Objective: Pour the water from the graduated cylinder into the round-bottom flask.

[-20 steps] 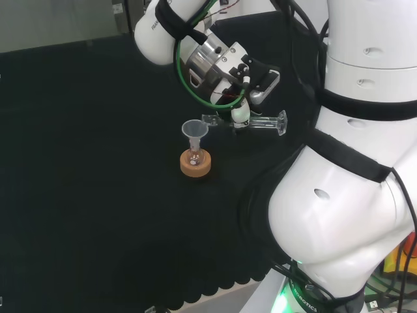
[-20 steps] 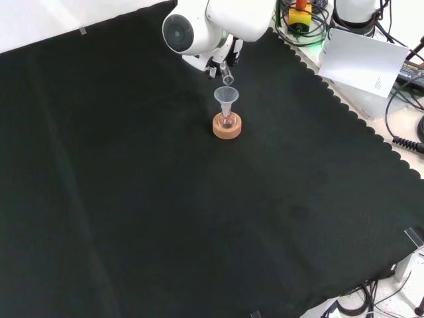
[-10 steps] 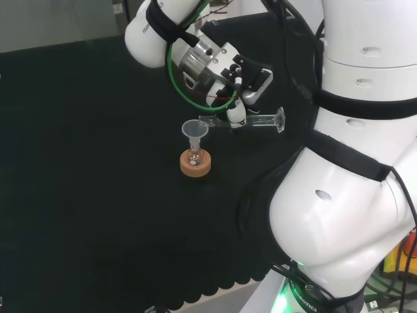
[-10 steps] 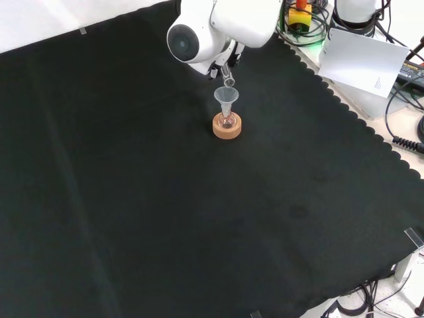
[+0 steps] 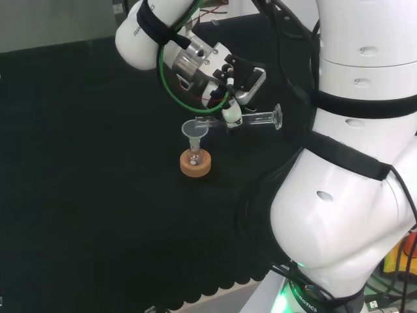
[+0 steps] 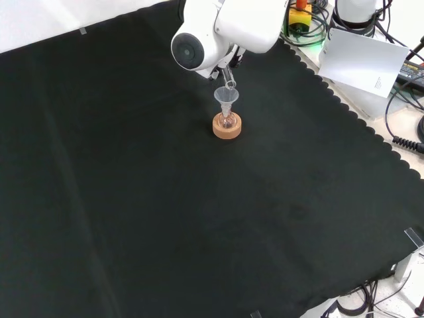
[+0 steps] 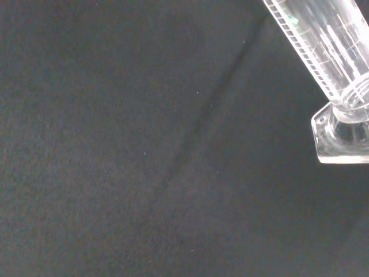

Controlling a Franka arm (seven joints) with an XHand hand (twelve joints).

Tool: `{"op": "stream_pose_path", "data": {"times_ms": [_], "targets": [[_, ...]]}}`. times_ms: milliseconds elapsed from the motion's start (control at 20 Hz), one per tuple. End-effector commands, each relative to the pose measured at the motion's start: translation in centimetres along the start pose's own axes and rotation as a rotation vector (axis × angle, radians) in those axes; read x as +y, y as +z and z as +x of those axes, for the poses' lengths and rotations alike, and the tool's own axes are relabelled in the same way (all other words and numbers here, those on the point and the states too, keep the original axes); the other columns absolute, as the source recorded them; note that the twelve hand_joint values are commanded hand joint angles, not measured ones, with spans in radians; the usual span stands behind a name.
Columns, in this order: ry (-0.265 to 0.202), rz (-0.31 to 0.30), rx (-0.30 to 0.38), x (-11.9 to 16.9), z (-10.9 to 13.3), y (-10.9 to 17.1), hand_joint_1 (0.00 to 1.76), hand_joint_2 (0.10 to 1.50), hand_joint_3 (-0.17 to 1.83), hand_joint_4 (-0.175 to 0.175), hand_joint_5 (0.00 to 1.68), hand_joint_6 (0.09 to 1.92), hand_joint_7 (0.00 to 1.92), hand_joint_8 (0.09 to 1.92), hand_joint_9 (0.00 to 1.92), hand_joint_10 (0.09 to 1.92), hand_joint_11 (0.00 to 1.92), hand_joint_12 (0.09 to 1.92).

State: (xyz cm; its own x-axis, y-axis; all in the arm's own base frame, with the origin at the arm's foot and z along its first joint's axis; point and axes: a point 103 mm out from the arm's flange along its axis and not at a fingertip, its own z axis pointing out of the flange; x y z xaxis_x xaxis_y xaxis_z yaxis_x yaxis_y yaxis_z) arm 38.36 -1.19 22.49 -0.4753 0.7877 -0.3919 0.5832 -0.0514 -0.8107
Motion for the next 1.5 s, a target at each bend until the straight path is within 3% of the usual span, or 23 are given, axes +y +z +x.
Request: {"op": "stream_pose_path", "data": {"times_ms": [50, 1500], "targets": [[0.021, 0.004, -0.019, -0.2, -0.5, 0.1, 1.12, 1.14, 0.0, -0.116, 0.94, 1.08, 1.17, 0.41, 1.38, 0.1, 1.23, 0.76], [0.07, 0.046, -0.079, -0.6, 0.3, -1.1, 1.12, 1.14, 0.0, -0.113, 0.95, 1.07, 1.18, 0.4, 1.38, 0.09, 1.23, 0.76]]}}
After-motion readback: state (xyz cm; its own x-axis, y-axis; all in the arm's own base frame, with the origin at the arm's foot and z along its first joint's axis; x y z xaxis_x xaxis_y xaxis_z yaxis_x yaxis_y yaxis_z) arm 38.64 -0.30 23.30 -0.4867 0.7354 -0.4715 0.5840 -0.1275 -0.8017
